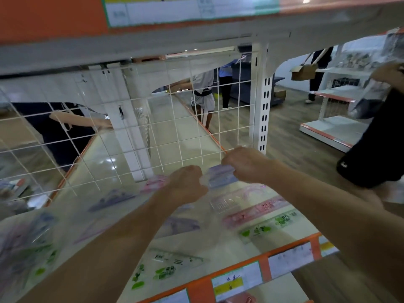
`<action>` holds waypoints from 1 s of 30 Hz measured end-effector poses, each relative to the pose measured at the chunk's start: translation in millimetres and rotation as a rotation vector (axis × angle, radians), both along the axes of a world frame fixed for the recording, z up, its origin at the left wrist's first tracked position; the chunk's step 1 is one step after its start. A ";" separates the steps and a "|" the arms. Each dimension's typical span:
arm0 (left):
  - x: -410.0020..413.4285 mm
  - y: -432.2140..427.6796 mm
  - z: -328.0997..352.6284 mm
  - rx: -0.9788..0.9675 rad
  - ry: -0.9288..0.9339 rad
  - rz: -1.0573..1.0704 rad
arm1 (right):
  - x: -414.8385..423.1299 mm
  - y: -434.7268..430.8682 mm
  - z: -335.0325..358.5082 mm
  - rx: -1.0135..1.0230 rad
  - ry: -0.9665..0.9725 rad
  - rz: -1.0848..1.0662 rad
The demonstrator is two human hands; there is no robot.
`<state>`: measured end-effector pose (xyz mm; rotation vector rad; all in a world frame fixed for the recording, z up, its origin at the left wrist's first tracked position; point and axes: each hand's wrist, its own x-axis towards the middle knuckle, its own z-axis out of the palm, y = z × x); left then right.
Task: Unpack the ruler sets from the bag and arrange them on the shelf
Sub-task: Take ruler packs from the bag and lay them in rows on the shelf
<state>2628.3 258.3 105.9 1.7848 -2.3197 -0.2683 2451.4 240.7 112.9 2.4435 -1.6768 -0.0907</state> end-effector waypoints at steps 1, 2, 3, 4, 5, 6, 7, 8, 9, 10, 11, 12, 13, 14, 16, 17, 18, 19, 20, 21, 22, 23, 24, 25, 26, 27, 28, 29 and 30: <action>1.9 -2.6 1.4 -0.013 -0.018 0.005 | -3.0 -6.8 1.1 0.006 0.008 -0.028; 3.3 -4.7 2.1 -0.022 -0.036 0.007 | -5.5 -13.8 1.4 0.005 0.017 -0.051; 4.0 -5.8 2.8 -0.030 -0.053 0.007 | -7.4 -20.1 0.7 -0.002 0.027 -0.066; 4.6 -6.6 2.3 -0.034 -0.066 0.012 | -8.8 -25.9 -1.2 -0.008 0.042 -0.076; 5.3 -7.5 1.8 -0.042 -0.072 0.017 | -9.2 -31.5 -3.5 -0.012 0.062 -0.083; 6.0 -8.4 0.9 -0.048 -0.075 0.023 | -9.1 -35.7 -4.9 -0.014 0.084 -0.091; 6.7 -8.7 0.1 -0.053 -0.078 0.028 | -9.1 -38.6 -5.4 -0.021 0.104 -0.100; 8.0 -9.4 -0.5 -0.055 -0.080 0.032 | -9.0 -41.0 -5.7 -0.030 0.114 -0.111; 9.3 -10.1 -1.1 -0.055 -0.082 0.035 | -9.8 -42.4 -5.5 -0.038 0.119 -0.123; 11.0 -11.1 -1.6 -0.054 -0.082 0.039 | -10.4 -43.5 -5.3 -0.043 0.121 -0.135; 12.6 -11.9 -1.8 -0.058 -0.083 0.042 | -11.7 -44.1 -5.1 -0.042 0.125 -0.146; 14.0 -12.4 -1.7 -0.060 -0.083 0.047 | -12.6 -44.7 -4.4 -0.037 0.132 -0.156; 15.2 -12.6 -1.5 -0.060 -0.086 0.050 | -13.6 -45.4 -4.7 -0.032 0.143 -0.164; 16.3 -13.0 -1.5 -0.059 -0.091 0.051 | -14.0 -46.7 -5.1 -0.030 0.152 -0.166; 18.1 -13.7 -1.9 -0.057 -0.099 0.055 | -13.8 -50.6 -6.8 -0.009 0.169 -0.169; 19.0 -13.7 -2.3 -0.057 -0.103 0.056 | -13.6 -52.1 -8.4 0.002 0.182 -0.173; 19.9 -13.6 -2.8 -0.058 -0.106 0.057 | -13.1 -53.4 -9.7 0.015 0.183 -0.177; 20.7 -13.3 -3.3 -0.061 -0.110 0.056 | -13.4 -53.5 -10.8 0.024 0.173 -0.179; 21.6 -12.9 -3.7 -0.062 -0.114 0.054 | -12.4 -53.4 -11.3 0.030 0.161 -0.176; 22.4 -12.3 -3.6 -0.062 -0.118 0.054 | -10.8 -52.6 -10.8 0.030 0.154 -0.168; 23.3 -12.0 -3.4 -0.059 -0.119 0.057 | -8.2 -51.2 -9.3 0.028 0.151 -0.159; 24.6 -11.7 -3.1 -0.054 -0.117 0.061 | -4.8 -50.6 -7.7 0.025 0.146 -0.148; 26.2 -11.1 -2.8 -0.049 -0.114 0.065 | -0.2 -48.8 -5.0 0.019 0.141 -0.132; 28.4 -10.2 -2.6 -0.041 -0.110 0.069 | 5.5 -47.5 -2.1 0.012 0.136 -0.111; 31.3 -8.4 -1.7 -0.038 -0.105 0.071 | 11.9 -45.3 1.3 0.000 0.126 -0.086; 34.7 -6.0 -0.2 -0.039 -0.100 0.075 | 19.4 -42.9 4.5 -0.008 0.114 -0.060; 39.2 -3.0 1.9 -0.042 -0.095 0.084 | 28.0 -40.3 7.8 -0.014 0.097 -0.037; 44.1 0.7 4.9 -0.044 -0.088 0.100 | 37.2 -37.0 11.0 -0.017 0.070 -0.015; 49.9 4.6 8.0 -0.044 -0.083 0.117 | 47.8 -33.3 14.2 -0.015 0.042 0.011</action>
